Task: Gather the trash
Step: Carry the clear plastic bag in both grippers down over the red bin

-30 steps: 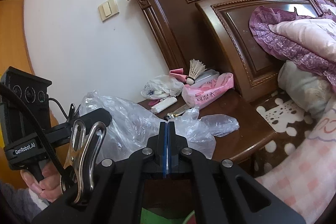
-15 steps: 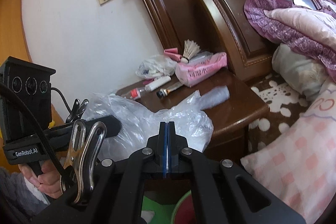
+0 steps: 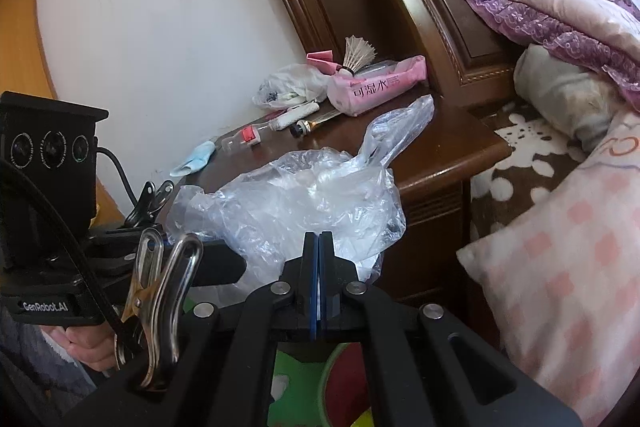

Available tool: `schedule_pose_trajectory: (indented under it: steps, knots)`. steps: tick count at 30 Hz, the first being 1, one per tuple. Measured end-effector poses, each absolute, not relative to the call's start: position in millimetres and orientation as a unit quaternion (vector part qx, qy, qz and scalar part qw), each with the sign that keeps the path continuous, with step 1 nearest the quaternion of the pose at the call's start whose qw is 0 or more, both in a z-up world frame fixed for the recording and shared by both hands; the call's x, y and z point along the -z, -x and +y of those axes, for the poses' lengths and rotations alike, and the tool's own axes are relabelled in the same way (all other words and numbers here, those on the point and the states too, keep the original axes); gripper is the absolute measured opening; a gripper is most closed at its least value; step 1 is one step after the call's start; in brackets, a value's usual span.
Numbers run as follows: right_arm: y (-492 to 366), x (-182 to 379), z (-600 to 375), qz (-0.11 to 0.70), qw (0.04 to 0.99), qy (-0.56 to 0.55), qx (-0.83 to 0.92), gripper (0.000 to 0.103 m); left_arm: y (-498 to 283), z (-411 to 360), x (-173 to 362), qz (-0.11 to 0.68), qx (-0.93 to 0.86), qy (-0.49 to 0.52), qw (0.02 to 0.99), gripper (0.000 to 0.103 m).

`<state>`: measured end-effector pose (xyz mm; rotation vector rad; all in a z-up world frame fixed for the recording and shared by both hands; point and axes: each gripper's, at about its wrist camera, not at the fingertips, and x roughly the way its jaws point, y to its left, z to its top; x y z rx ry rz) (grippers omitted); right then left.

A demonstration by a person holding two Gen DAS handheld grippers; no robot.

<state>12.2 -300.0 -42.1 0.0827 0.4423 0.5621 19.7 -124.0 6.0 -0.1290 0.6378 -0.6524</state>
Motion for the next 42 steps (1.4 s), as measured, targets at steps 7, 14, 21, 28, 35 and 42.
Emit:
schedule_pose_trajectory:
  steps: [7,14,21,28,35,42]
  knots:
    - [-0.4,42.9,-311.7,0.206,0.936,-0.050,-0.280,0.001,-7.5,-133.3,-13.9,0.299,0.342,0.070,0.888,0.002]
    - [19.7,38.7,-332.9,0.180,0.941,-0.043,-0.282,0.001,-8.6,-140.8,-13.8,0.313,0.373,0.092,0.868,0.002]
    - [15.4,58.1,-340.6,0.211,0.938,-0.042,-0.272,0.001,-20.2,-152.1,4.8,0.337,0.356,0.076,0.868,0.002]
    - [-3.1,94.0,-332.6,0.271,0.927,-0.031,-0.259,0.001,-29.1,-160.1,42.2,0.373,0.323,0.033,0.869,0.002]
    - [-16.8,136.7,-334.8,0.326,0.913,-0.020,-0.243,0.001,-37.0,-164.5,98.8,0.430,0.302,0.004,0.851,0.002]
    - [-40.3,183.1,-327.4,0.387,0.894,0.015,-0.227,0.001,-44.2,-169.4,136.9,0.476,0.256,-0.030,0.841,0.002]
